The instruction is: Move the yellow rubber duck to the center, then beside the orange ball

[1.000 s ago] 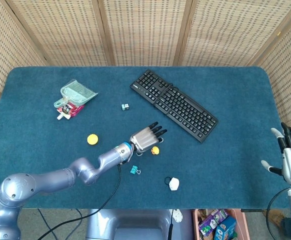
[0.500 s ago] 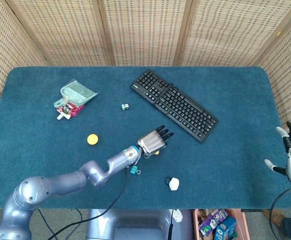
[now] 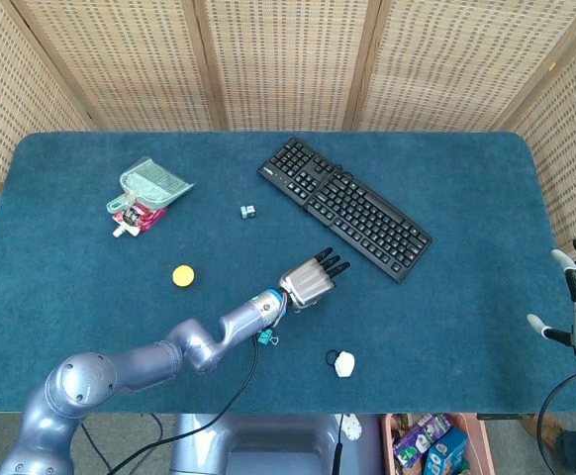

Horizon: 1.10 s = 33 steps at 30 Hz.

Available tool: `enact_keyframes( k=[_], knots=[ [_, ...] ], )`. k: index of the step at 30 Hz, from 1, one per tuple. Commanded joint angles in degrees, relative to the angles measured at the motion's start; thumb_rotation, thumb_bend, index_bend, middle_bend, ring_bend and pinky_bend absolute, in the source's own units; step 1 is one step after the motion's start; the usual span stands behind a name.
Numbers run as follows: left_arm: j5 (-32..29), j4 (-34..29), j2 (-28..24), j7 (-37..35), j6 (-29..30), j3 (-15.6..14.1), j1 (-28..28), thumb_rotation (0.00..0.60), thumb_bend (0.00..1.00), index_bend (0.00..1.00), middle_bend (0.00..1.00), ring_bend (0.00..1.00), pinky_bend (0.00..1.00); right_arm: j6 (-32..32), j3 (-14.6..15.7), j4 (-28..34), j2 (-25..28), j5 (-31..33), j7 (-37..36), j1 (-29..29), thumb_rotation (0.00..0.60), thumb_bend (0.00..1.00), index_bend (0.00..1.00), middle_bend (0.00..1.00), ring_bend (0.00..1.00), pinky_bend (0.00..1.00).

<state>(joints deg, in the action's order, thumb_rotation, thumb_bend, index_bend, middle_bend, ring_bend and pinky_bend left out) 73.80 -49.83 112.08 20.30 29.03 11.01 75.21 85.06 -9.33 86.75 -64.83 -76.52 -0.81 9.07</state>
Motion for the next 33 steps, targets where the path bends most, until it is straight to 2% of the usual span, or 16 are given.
enact_keyframes(
  k=[1,7,12,20,22,28,33],
  knots=[
    [-0.2,0.3,0.1,0.3,0.1,-0.1,0.1,0.6,0.27,0.57,0.0,0.0,0.0,-0.1,-0.1,0.0,0.1,0.1,-0.2,-0.1,0.6,0.0,0.0,0.0,0.0,0.0],
    [-0.8,-0.3,-0.8,1.2,0.9,0.2,0.3,0.6,0.27,0.59,0.0,0.0,0.0,-0.2,-0.5,-0.1,0.1,0.0,-0.3,-0.2,0.6,0.0,0.0,0.0,0.0,0.0],
    [-1.4,-3.5,-3.8,2.3,2.3,0.6,-0.3,0.6,0.28,0.61,0.0,0.0,0.0,-0.5,-0.6,-0.1,0.0,-0.1,-0.2,-0.2,0.6,0.0,0.0,0.0,0.0,0.0],
    [-3.7,-17.0,-17.5,6.1,7.3,-0.7,-5.7,0.6,0.29,0.61,0.0,0.0,0.0,-1.2,-0.5,0.0,-0.1,-0.5,0.1,-0.2,0.6,0.0,0.0,0.0,0.0,0.0],
    [-4.1,-22.4,-23.6,6.4,9.7,-2.2,-9.1,0.6,0.29,0.61,0.0,0.0,0.0,-1.4,-0.5,0.1,-0.1,-0.5,0.1,-0.1,0.6,0.0,0.0,0.0,0.0,0.0],
    [-3.5,-33.2,-35.2,6.8,15.0,-6.5,-16.0,0.6,0.29,0.61,0.0,0.0,0.0,-2.0,-0.4,0.3,-0.3,-0.5,0.7,0.0,0.6,0.0,0.0,0.0,0.0,0.0],
    [-2.1,-37.7,-40.5,7.0,18.6,-9.6,-20.4,0.6,0.29,0.61,0.0,0.0,0.0,-2.0,-0.3,0.8,-0.4,-1.1,1.4,0.1,0.6,0.0,0.0,0.0,0.0,0.0]
  ],
)
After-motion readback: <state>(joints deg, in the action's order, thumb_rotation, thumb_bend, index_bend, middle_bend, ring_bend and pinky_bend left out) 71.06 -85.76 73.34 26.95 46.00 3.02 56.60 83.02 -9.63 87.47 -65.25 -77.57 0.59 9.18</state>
